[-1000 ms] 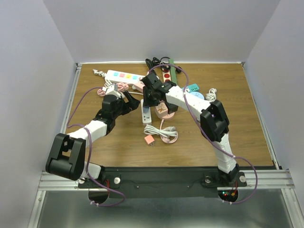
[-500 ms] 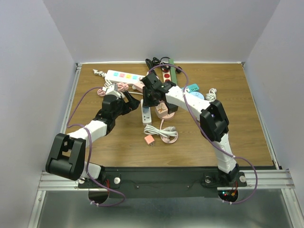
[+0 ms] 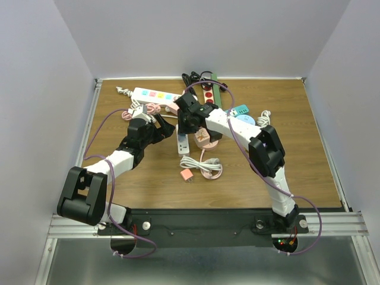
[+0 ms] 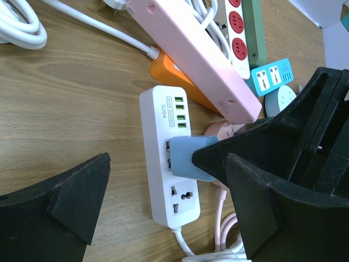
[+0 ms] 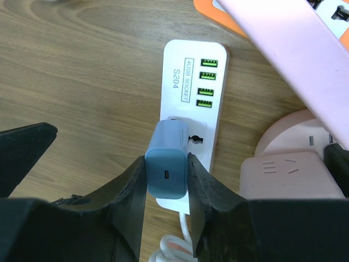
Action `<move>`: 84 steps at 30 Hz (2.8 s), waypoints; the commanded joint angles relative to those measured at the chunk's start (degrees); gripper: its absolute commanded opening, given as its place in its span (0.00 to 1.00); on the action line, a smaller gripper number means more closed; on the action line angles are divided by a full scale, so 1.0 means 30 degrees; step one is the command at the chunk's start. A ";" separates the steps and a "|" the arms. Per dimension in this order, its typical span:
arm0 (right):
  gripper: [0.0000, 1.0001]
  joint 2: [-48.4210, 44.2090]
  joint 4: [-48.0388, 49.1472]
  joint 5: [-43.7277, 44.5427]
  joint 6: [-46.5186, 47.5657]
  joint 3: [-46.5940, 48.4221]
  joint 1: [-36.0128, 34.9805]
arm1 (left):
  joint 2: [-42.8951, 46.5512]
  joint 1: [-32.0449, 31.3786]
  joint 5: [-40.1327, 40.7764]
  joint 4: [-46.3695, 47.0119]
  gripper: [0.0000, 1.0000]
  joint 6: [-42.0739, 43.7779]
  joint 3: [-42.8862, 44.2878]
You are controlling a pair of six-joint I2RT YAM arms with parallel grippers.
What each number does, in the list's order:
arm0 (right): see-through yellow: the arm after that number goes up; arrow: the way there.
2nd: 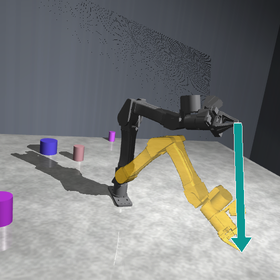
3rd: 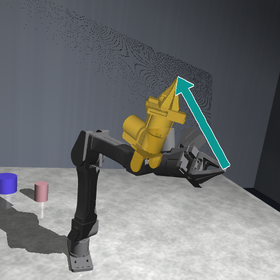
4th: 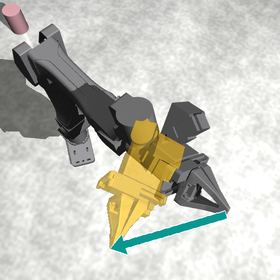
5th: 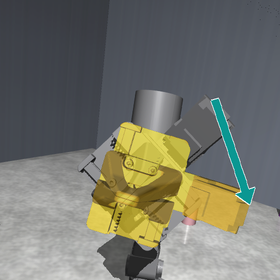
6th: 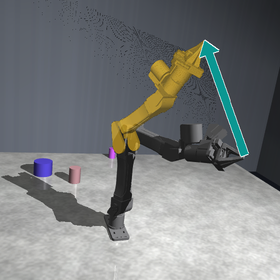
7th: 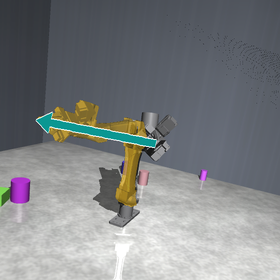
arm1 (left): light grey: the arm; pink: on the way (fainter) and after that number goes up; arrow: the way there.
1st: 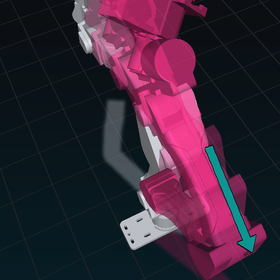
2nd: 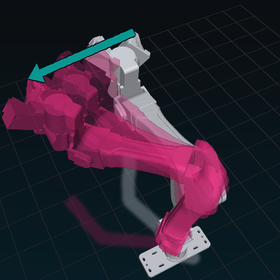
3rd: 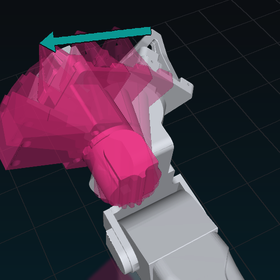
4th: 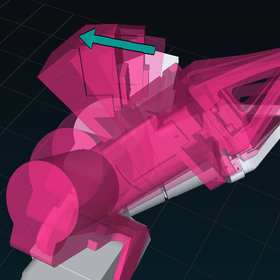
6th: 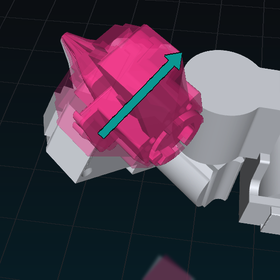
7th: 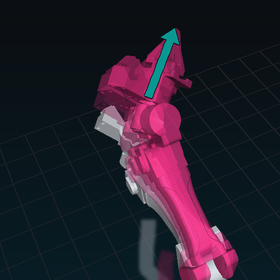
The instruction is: Insert the plug
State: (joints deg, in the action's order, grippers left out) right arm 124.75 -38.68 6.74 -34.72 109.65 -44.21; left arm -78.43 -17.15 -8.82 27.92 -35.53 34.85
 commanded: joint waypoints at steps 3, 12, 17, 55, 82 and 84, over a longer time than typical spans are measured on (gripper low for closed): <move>0.00 0.0750 -0.0290 0.1824 0.0440 0.1301 -0.0557 | 0.0305 0.0061 -0.0165 0.0390 0.98 0.0359 -0.0191; 0.00 0.1893 -0.0702 0.2205 0.0733 0.1976 -0.0821 | 0.0305 0.0061 -0.0166 0.0390 0.98 0.0358 -0.0250; 0.00 0.2654 -0.0731 0.2439 0.1055 0.2737 -0.0851 | 0.0305 0.0061 -0.0136 0.0419 0.98 0.0271 -0.0337; 0.24 0.5176 -0.1083 0.1094 0.2285 0.4990 -0.0881 | 0.3847 0.1819 0.0186 -0.0574 0.98 0.0856 -0.3382; 0.89 -0.4691 0.5241 -0.2126 0.3340 -0.2526 0.4214 | 0.6752 -0.6674 0.4548 -0.8919 0.96 -0.2862 -0.3832; 0.89 -0.5281 0.5654 -0.2827 0.3457 -0.3293 0.4597 | 0.6401 -0.7318 0.4959 -0.9800 0.96 -0.3506 -0.3037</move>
State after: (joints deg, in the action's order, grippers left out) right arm 112.86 -28.95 3.62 -25.19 104.14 -31.97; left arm -58.26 -36.27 3.01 4.10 -42.83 19.31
